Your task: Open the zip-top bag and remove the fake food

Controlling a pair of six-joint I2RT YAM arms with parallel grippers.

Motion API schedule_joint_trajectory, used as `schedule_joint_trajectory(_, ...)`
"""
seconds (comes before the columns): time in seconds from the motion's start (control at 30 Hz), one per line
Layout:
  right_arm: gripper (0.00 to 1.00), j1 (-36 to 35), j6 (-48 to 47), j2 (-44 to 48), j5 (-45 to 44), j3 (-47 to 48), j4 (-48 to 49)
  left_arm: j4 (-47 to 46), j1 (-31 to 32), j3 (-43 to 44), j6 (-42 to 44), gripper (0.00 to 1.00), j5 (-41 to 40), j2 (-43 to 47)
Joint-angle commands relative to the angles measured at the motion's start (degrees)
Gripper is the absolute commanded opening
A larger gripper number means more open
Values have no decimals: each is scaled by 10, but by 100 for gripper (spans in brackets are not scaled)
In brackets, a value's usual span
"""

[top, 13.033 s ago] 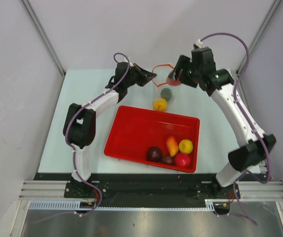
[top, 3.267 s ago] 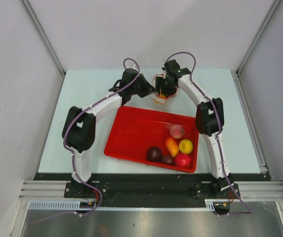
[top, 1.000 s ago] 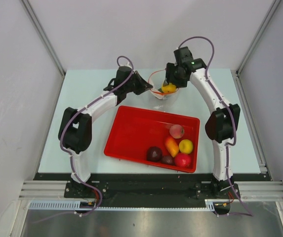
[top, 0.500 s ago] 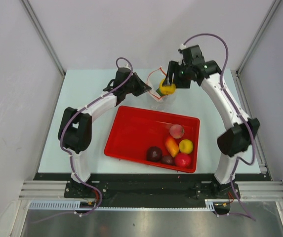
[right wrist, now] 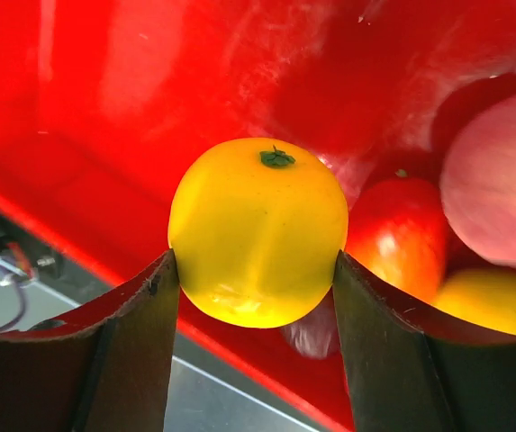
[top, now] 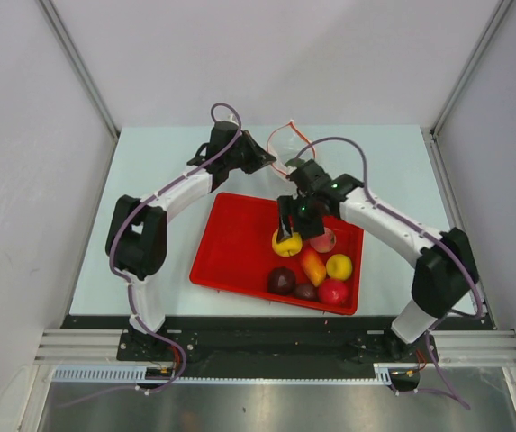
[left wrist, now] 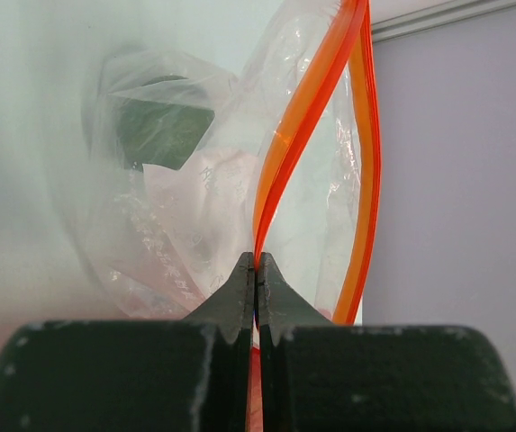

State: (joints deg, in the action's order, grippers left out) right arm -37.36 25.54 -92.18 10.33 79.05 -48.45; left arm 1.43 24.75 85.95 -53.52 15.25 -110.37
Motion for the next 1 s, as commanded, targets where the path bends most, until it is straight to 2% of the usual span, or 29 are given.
schedule_joint_trajectory(0.0, 20, -10, 12, -40, -25, -7, 66, -13, -2, 1, 3, 0, 5, 18)
schedule_joint_trajectory(0.07, 21, -9, 3, -57, -28, -7, 69, -12, -1, 1, 3, 0, 5, 20)
schedule_joint_trajectory(0.17, 32, -10, -4, -84, -35, -7, 50, -12, -1, 4, 3, 0, 6, 21)
schedule_joint_trajectory(0.2, 40, -11, -6, -88, -43, -9, 45, -13, -1, 4, 4, 0, 6, 21)
schedule_joint_trajectory(0.37, 63, -16, -22, -86, -69, -12, 22, -12, -1, 5, 4, 0, 6, 19)
schedule_joint_trajectory(0.4, 73, -16, -26, -82, -69, -12, 20, -12, -1, 5, 4, 0, 7, 18)
schedule_joint_trajectory(0.47, 84, -16, -28, -64, -68, -12, 23, -12, -1, 4, 3, 0, 7, 16)
schedule_joint_trajectory(0.5, 93, -15, -28, -56, -66, -11, 27, -13, -1, 4, 3, 0, 7, 17)
schedule_joint_trajectory(0.57, 98, -11, -29, -42, -56, -8, 35, -12, 0, 4, 3, 0, 8, 16)
schedule_joint_trajectory(0.77, 99, 23, -12, 15, -57, 46, 47, -12, 3, 3, 6, 0, 8, 18)
schedule_joint_trajectory(0.87, 92, 43, -11, 22, -88, 116, 55, -12, 5, 0, 8, 0, 8, 19)
schedule_joint_trajectory(0.9, 86, 48, -14, 17, -97, 162, 56, -11, 6, 0, 9, 0, 7, 19)
schedule_joint_trajectory(0.97, 80, 66, -22, -16, -102, 208, 60, -12, 9, -1, 9, 0, 6, 18)
